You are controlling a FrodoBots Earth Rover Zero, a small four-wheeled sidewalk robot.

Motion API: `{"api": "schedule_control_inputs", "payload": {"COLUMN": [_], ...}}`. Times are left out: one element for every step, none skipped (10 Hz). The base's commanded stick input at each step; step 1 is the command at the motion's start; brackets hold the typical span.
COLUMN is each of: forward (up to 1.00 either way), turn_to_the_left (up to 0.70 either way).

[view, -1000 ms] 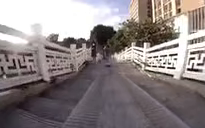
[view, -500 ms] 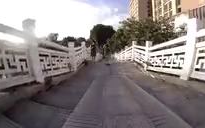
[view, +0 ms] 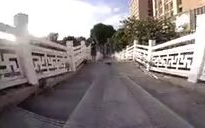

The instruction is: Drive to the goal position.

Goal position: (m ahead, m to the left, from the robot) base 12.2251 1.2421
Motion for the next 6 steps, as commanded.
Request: {"api": "schedule_control_inputs", "payload": {"forward": [0.45,0.45,0.45,0.45,0.45,0.45], "turn_to_the_left": [-0.23,0.02,0.00,0.00,0.00,0.00]}}
